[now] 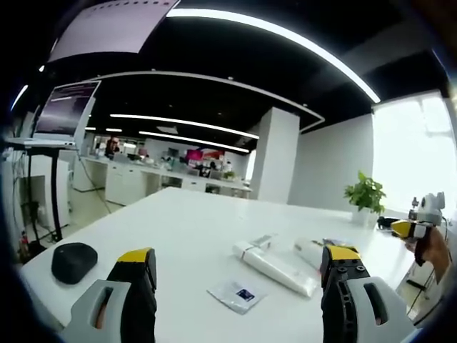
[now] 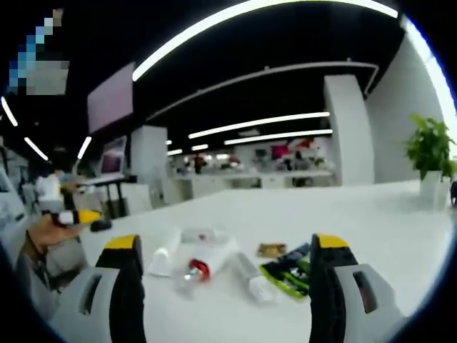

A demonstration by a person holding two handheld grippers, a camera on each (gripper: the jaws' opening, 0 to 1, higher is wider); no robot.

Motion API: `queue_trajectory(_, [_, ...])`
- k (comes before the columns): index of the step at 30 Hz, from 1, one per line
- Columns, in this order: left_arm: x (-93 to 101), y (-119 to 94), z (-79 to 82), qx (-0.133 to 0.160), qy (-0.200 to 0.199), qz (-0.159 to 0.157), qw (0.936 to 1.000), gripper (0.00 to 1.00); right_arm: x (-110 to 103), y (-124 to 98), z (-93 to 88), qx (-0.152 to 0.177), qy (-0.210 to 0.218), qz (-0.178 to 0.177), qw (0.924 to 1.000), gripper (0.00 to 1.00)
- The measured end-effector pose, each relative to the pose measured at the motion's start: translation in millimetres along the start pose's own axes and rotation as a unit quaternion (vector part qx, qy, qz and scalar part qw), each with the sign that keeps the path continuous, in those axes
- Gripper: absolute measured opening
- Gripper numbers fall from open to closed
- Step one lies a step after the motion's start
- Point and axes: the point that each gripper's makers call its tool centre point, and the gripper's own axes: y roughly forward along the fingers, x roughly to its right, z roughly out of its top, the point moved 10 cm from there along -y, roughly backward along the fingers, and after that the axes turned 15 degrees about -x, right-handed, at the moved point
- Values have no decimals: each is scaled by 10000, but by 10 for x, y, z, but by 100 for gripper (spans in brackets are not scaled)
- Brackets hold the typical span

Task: Arrange the skincare products in the storage area until every visible bottle or jar stands upright without overlapping.

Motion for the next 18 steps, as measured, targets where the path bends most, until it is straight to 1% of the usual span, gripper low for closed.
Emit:
queue_trajectory(6, [7,-5,-4,52,-34,-7,10000,99,-112,158,34,43,19,241,9997,96])
queue_trajectory(10, [16,20,-12,30,-40,-26,10000,99,-198,266,51,11,-153,286,9995,94])
queue_trajectory(13, [27,41,-13,-5,-4,-22,10000,99,-250,355,35,27,-165,324,9993,92])
queue_trajectory(16, [33,50,-13,-23,18,-27,10000,99,-297,431,5,-74,-184,383,9991,92])
queue_trajectory(18, [35,54,-16,-29,17,-34,10000,99,-347,522,-41,-158,-234,386,9989,90])
